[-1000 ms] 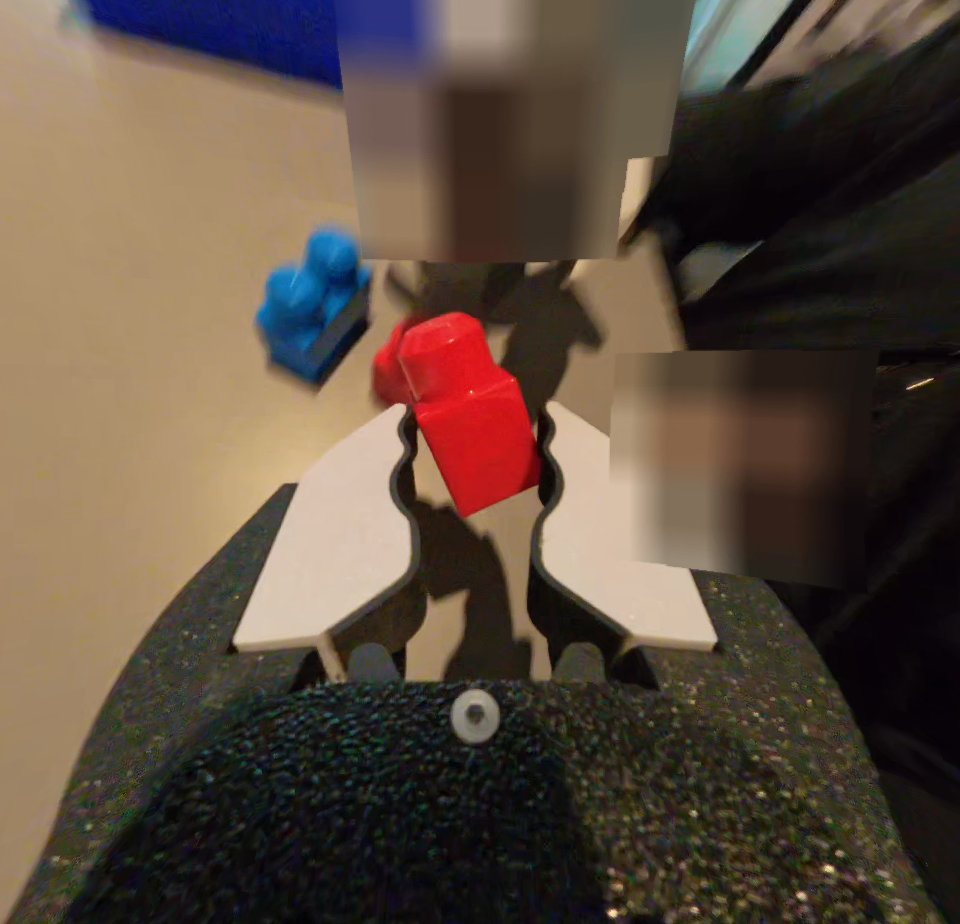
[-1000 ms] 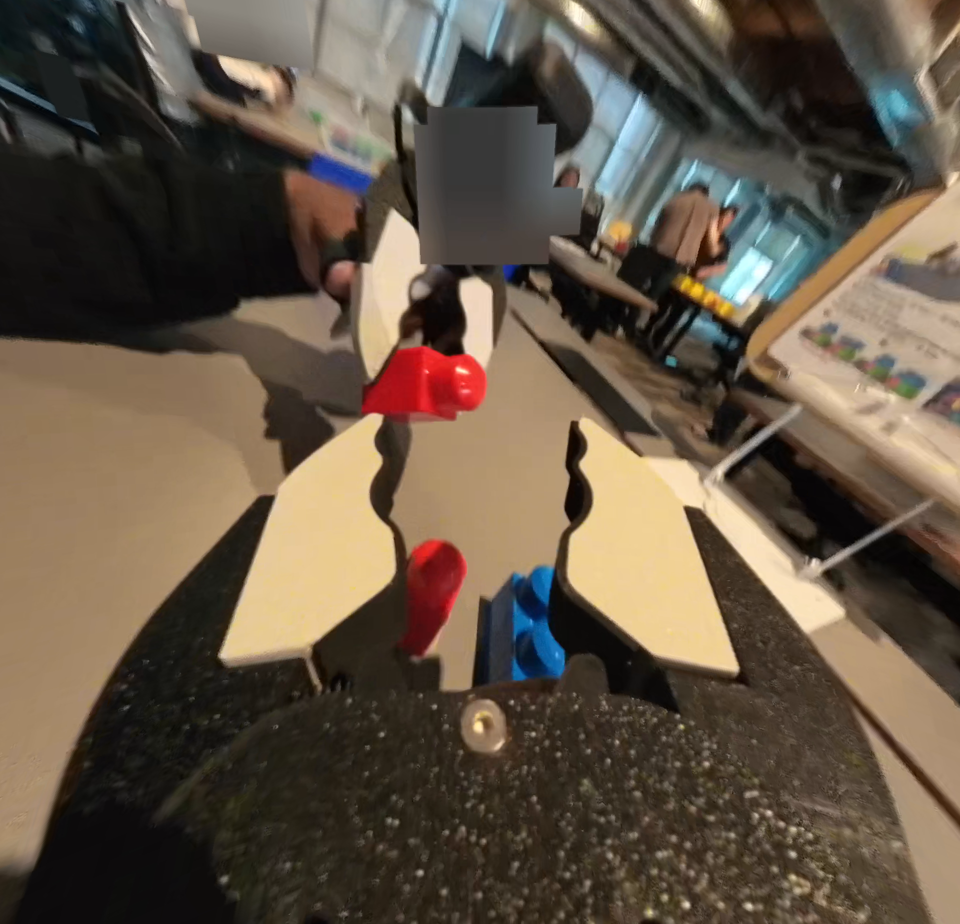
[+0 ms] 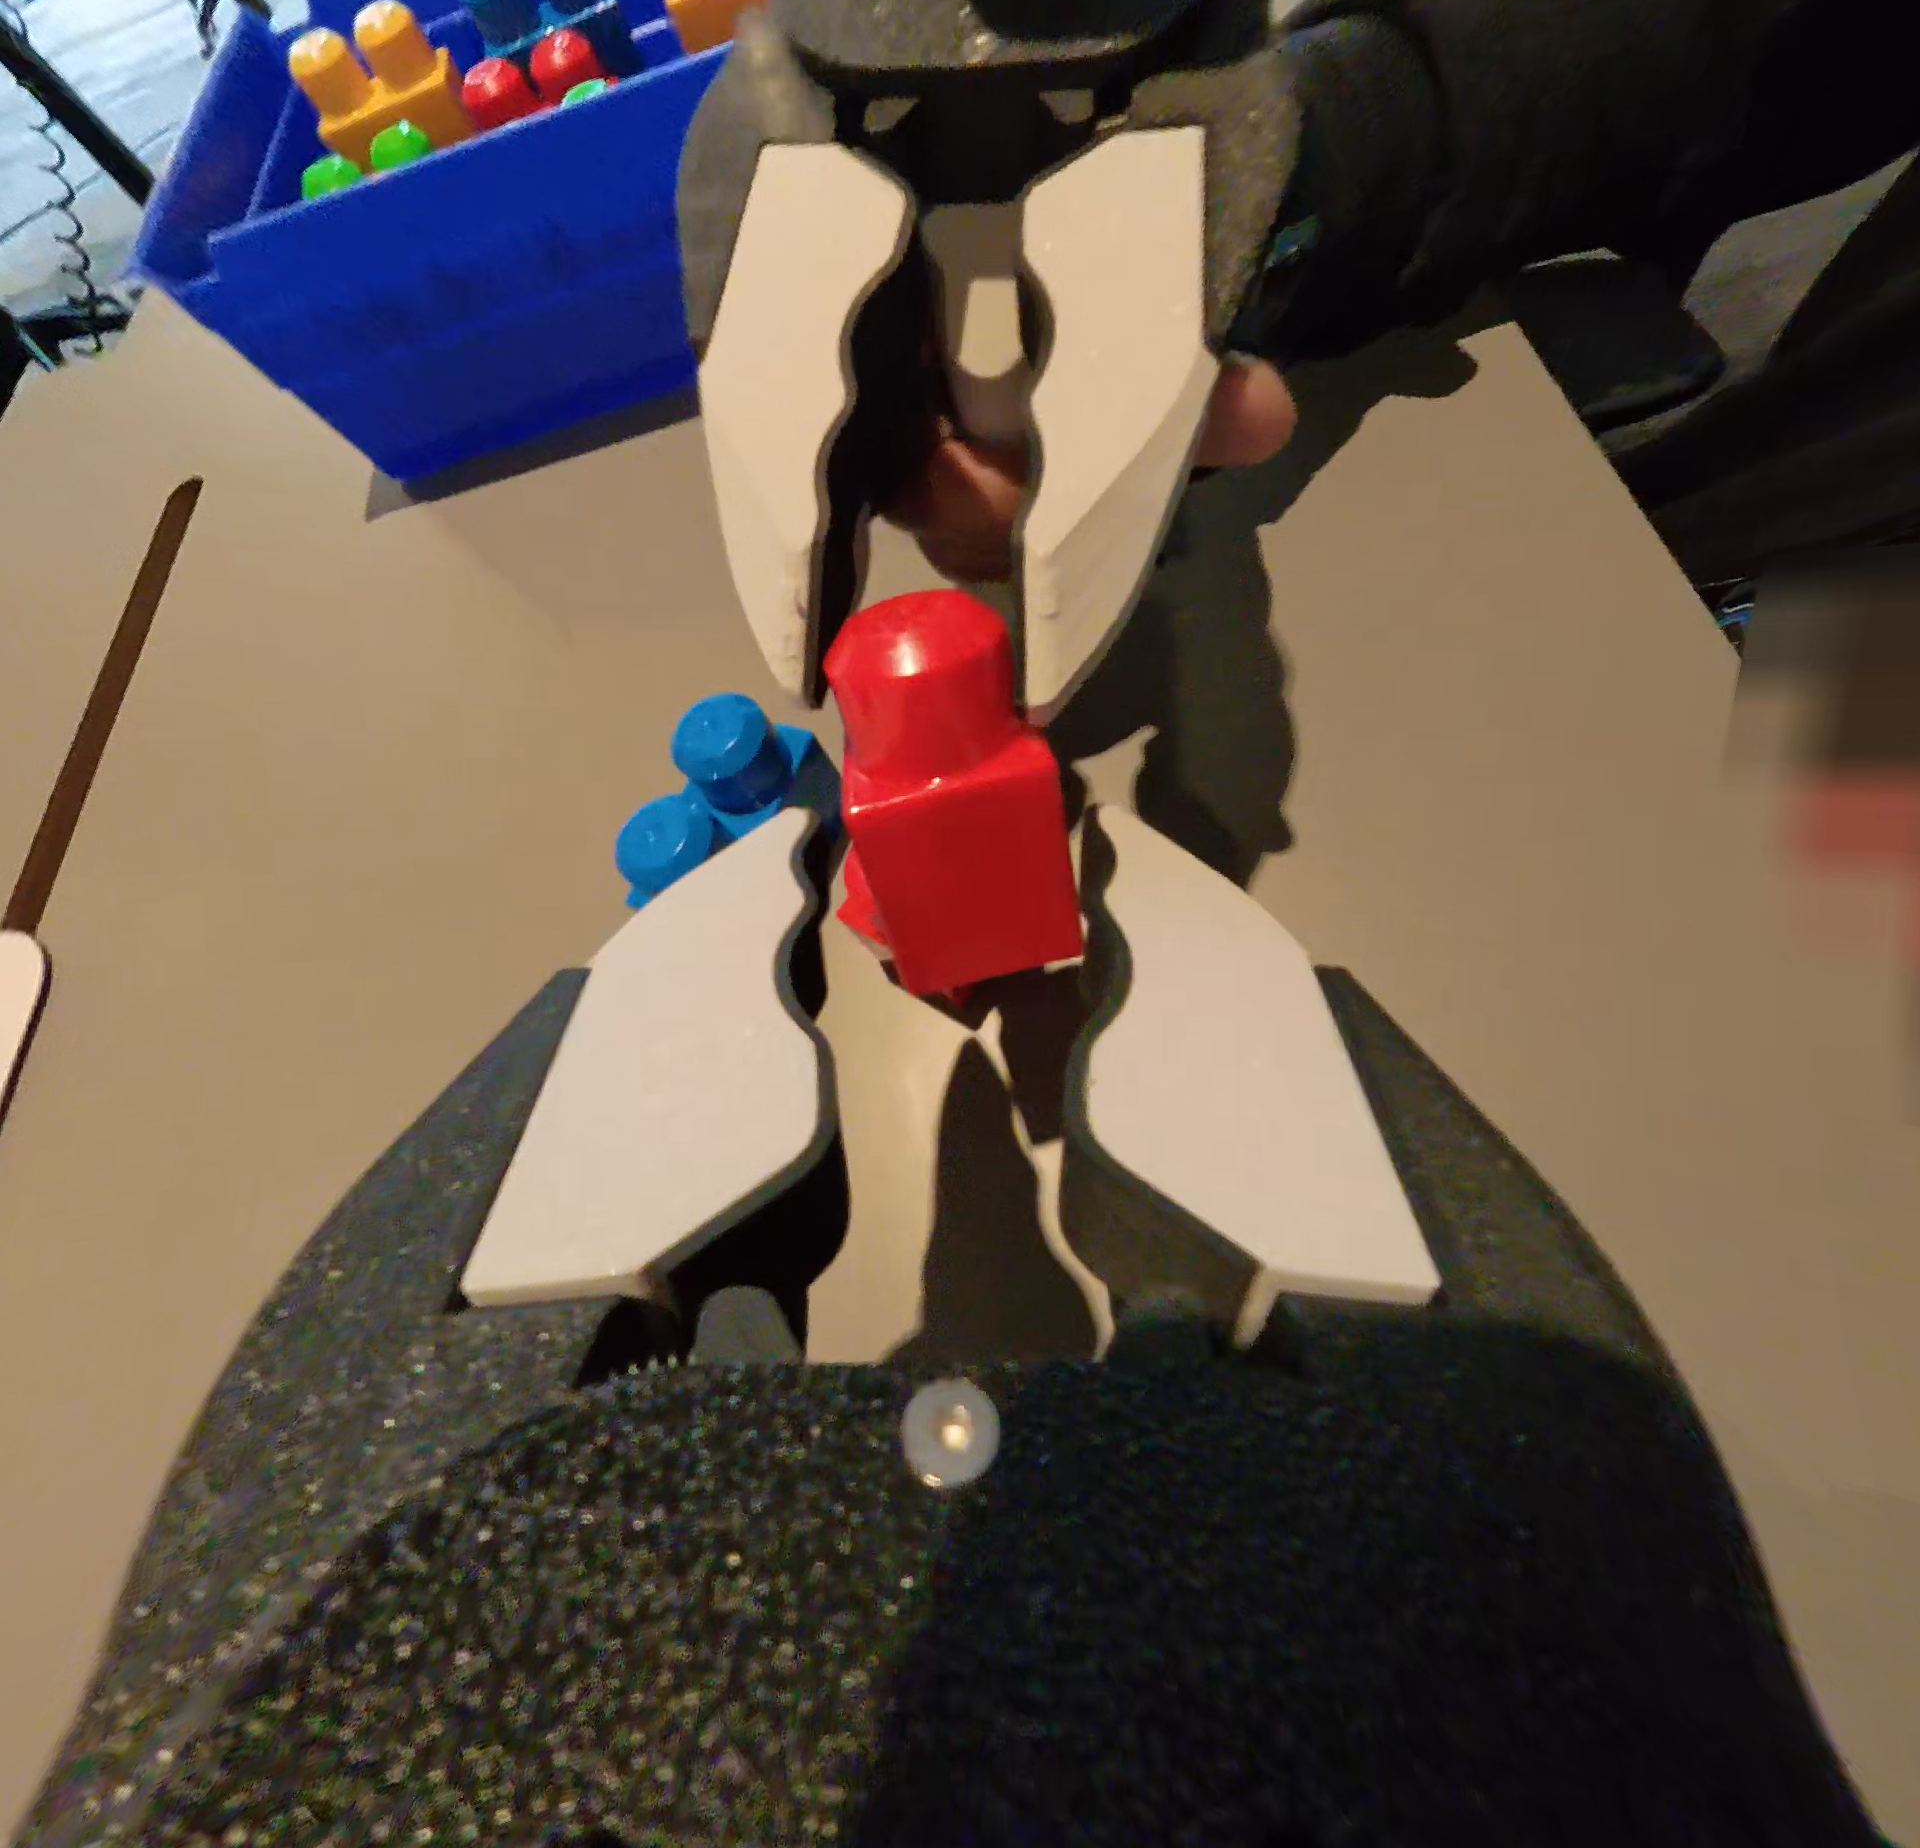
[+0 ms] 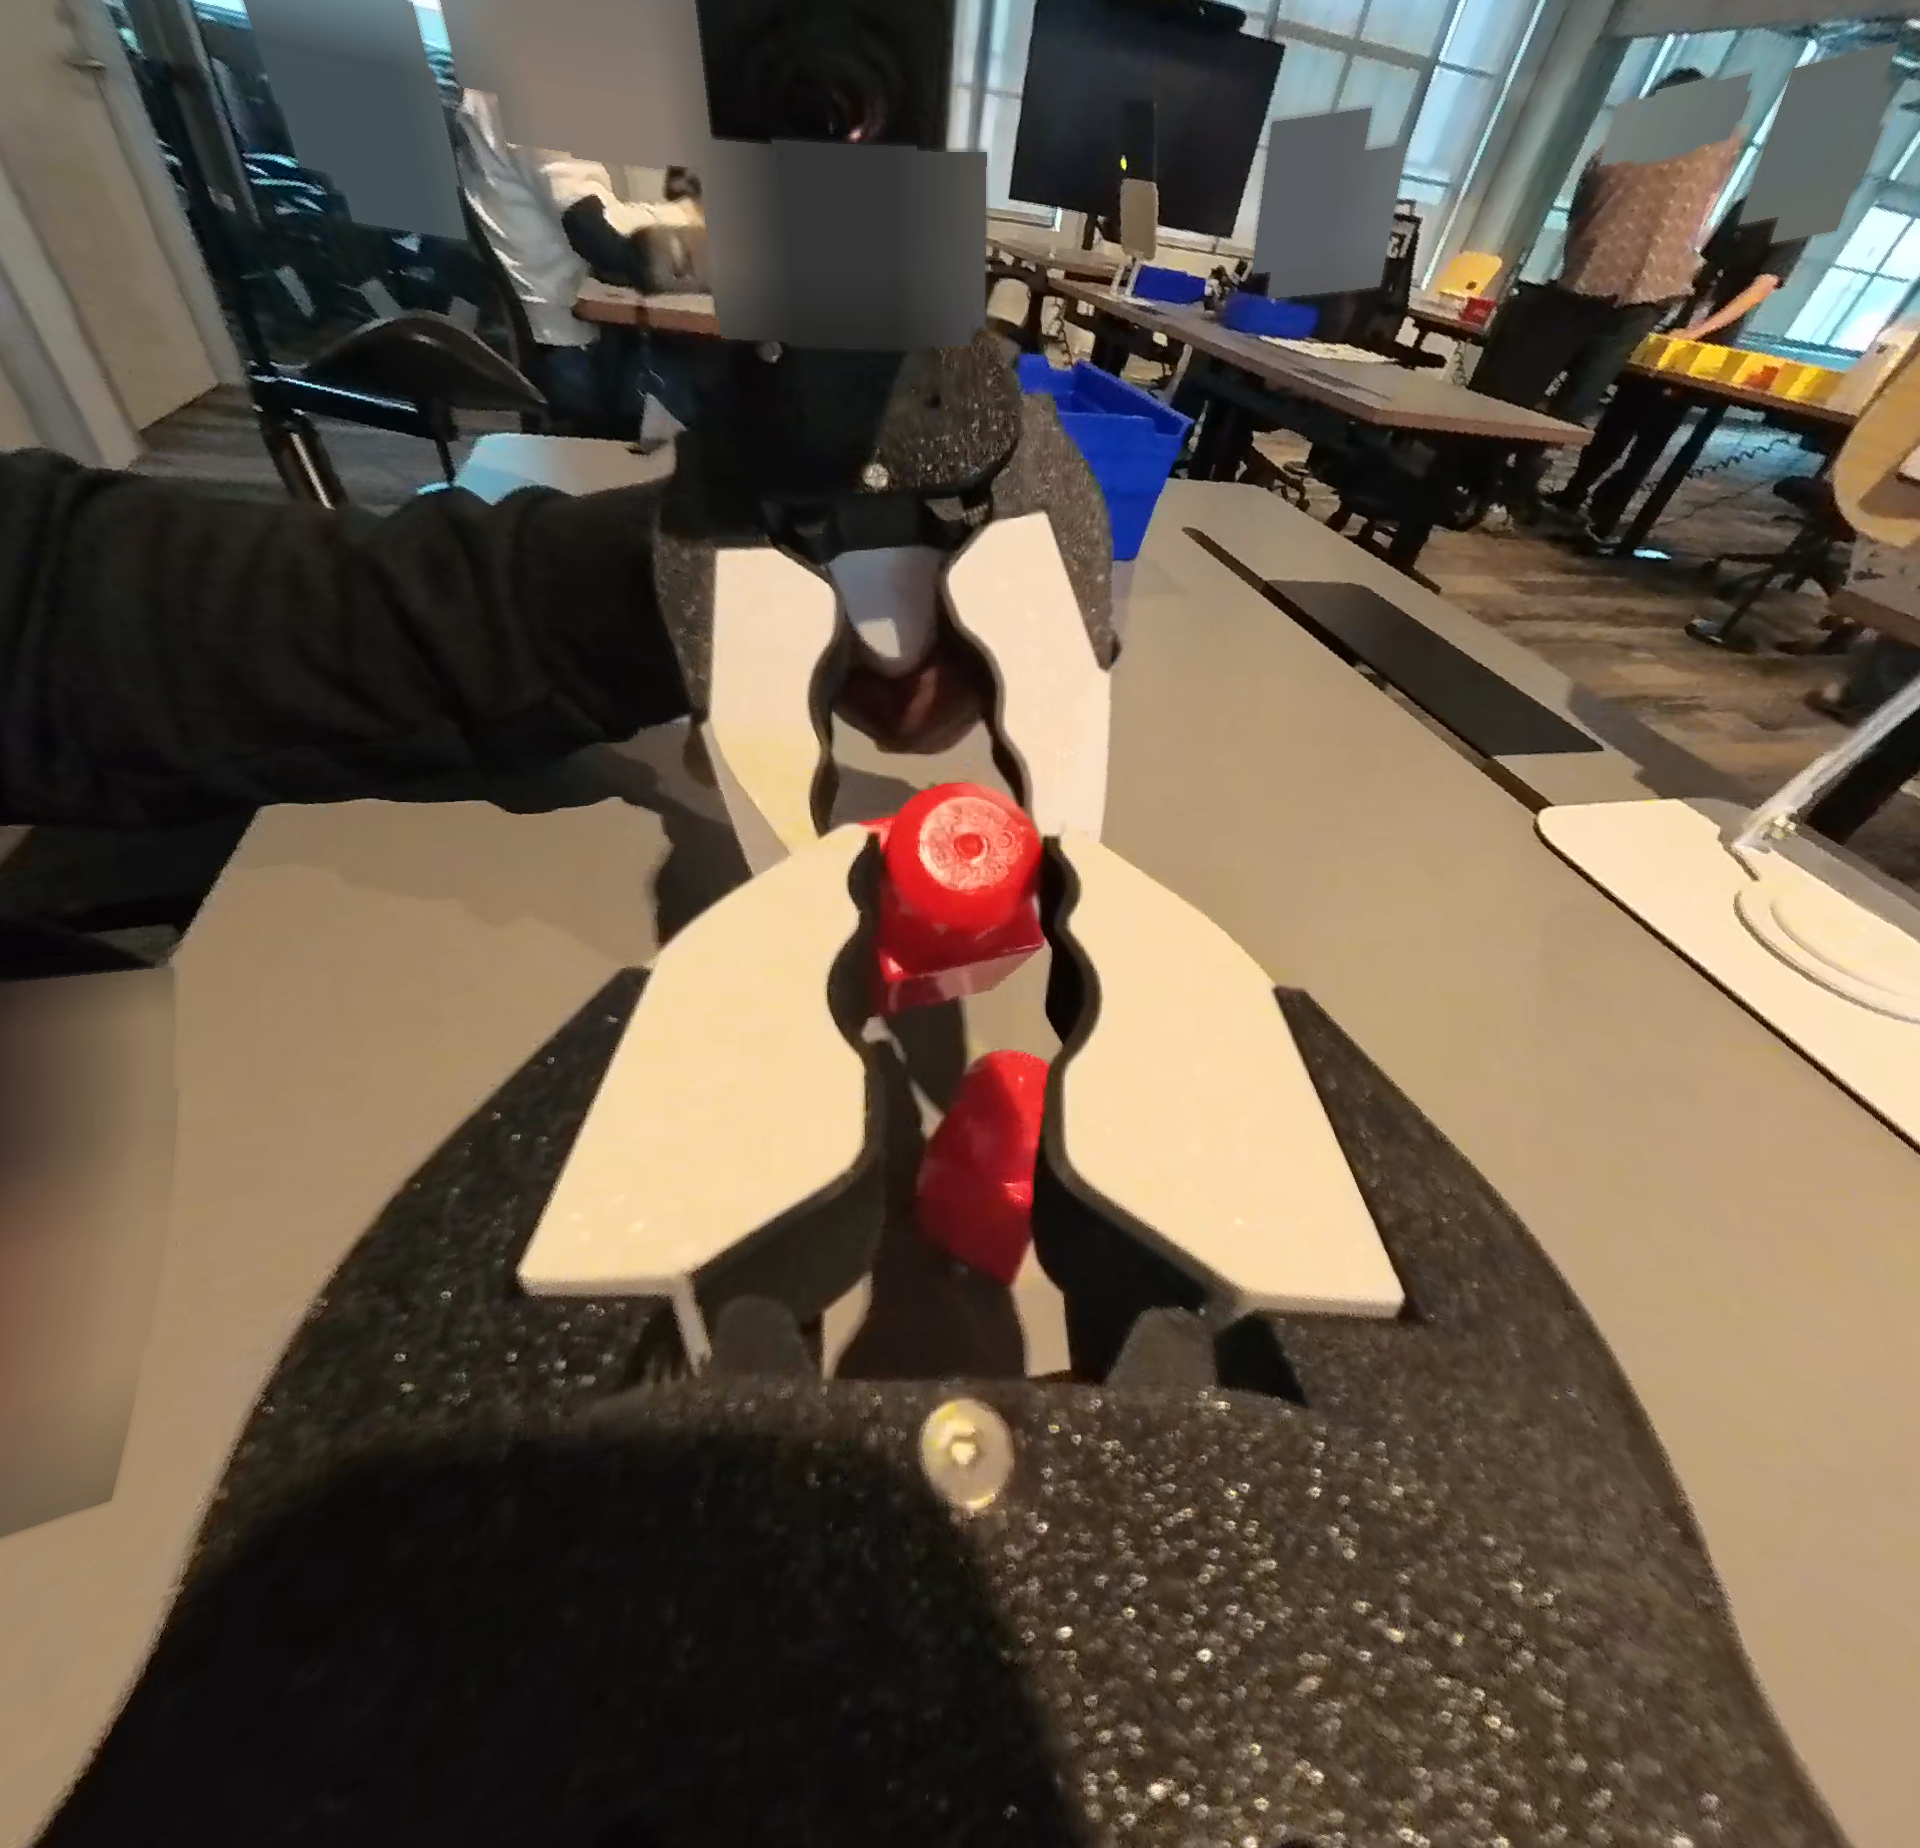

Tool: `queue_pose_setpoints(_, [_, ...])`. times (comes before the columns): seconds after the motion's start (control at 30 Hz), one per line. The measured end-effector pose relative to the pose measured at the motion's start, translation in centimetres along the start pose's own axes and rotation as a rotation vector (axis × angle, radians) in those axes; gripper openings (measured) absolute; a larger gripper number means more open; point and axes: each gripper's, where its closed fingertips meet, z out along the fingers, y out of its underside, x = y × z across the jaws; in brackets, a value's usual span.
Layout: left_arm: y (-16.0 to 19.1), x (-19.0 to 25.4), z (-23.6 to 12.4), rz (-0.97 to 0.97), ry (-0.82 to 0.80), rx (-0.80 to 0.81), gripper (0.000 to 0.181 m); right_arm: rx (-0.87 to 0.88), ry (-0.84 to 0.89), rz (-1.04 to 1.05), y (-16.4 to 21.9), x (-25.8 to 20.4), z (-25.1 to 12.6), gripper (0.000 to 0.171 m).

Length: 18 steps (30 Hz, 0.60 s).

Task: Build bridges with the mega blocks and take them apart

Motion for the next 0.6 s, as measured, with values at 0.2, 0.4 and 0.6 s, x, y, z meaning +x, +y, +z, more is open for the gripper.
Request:
queue_pose_setpoints(0.2, [2.8, -0.8, -1.3, -0.108, 0.01, -0.094, 0.065, -0.095, 0.06, 0.009, 1.1, 0.4, 1.7, 0.029])
queue_pose_setpoints(0.4, [6.2, -0.7, -3.2, -0.248, 0.071, -0.178, 0.068, -0.296, 0.14, -0.044, 3.6, 0.3, 4.3, 0.029])
queue_pose_setpoints(0.6, [8.0, -0.2, -3.2, -0.301, 0.113, -0.237, 0.068, -0.45, 0.194, -0.108, 5.3, -0.1, 5.7, 0.029])
